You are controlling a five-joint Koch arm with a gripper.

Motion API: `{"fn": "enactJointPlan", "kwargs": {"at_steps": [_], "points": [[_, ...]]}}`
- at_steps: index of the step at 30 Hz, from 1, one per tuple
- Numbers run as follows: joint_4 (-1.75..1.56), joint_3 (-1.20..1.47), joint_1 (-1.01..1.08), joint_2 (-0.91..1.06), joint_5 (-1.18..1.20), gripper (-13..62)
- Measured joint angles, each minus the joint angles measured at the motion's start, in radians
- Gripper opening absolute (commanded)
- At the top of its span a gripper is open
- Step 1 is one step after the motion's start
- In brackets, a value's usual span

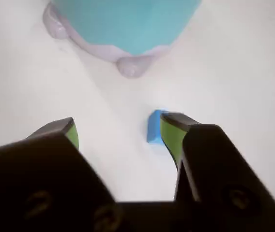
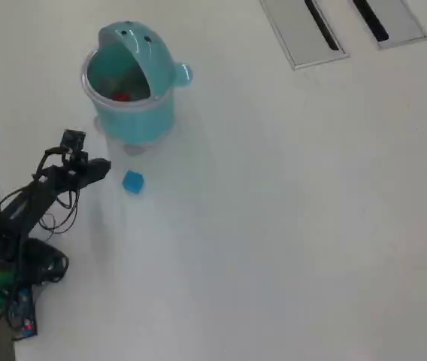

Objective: Grasp RGB lego blocks and put them in the bin one by one.

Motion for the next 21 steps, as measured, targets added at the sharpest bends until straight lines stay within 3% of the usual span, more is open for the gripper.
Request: {"fn": "enactJointPlan", "kwargs": {"at_steps": [6,13,21], "points": [[0.0,-0.003,-0.002,-0.178,0.0,31.4],[-0.008,-0.181,0.021,-0.397,-0.025,31.3],[0.02,-0.212,0.098,-0.448,-0.057,30.5]]}}
